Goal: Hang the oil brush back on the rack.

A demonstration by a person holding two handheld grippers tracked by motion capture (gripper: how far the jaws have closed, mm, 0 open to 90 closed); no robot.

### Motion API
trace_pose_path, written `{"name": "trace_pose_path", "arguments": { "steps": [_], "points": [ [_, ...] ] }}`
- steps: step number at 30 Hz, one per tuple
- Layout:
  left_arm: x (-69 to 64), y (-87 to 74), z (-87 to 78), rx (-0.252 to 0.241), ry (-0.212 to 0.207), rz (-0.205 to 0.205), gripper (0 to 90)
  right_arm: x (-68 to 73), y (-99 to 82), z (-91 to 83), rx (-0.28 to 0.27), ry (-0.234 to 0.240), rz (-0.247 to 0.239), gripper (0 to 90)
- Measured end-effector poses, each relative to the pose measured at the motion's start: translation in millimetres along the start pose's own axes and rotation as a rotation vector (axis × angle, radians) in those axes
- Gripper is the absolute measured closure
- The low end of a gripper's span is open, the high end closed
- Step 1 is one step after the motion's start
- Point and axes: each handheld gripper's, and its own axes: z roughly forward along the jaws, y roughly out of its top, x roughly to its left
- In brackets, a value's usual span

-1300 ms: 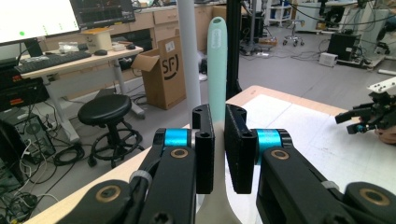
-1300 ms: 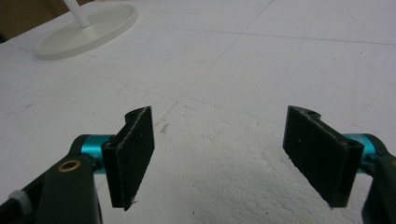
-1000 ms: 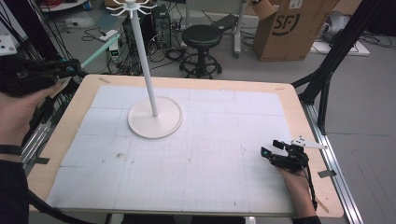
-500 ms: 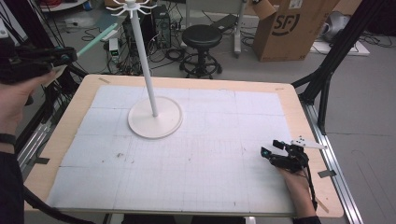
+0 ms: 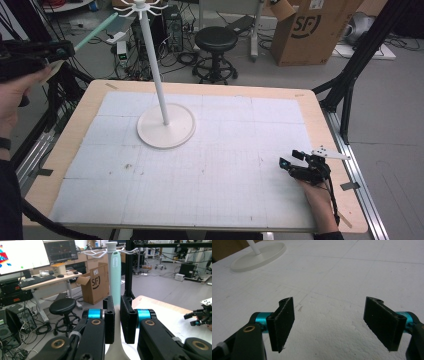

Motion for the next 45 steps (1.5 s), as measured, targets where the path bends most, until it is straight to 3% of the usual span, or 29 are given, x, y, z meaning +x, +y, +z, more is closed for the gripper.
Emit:
{"name": "trace_pose_path", "arguments": {
  "steps": [13,32,45],
  "points": [
    [-0.5,-0.2,5.7,0.011,0.001,0.013,82.8,0.0,0.0,0.1,0.000,0.001,-0.003,24.4],
    [-6.7,0.9,7.4,-0.012,-0.023,0.039,82.7,0.1,0.0,0.2,0.001,0.002,-0.003,24.4],
    [-7.7,-2.8,12.4,0.008,0.003,0.050,82.7,0.3,-0.1,0.0,0.002,0.002,0.003,24.4]
  ]
}}
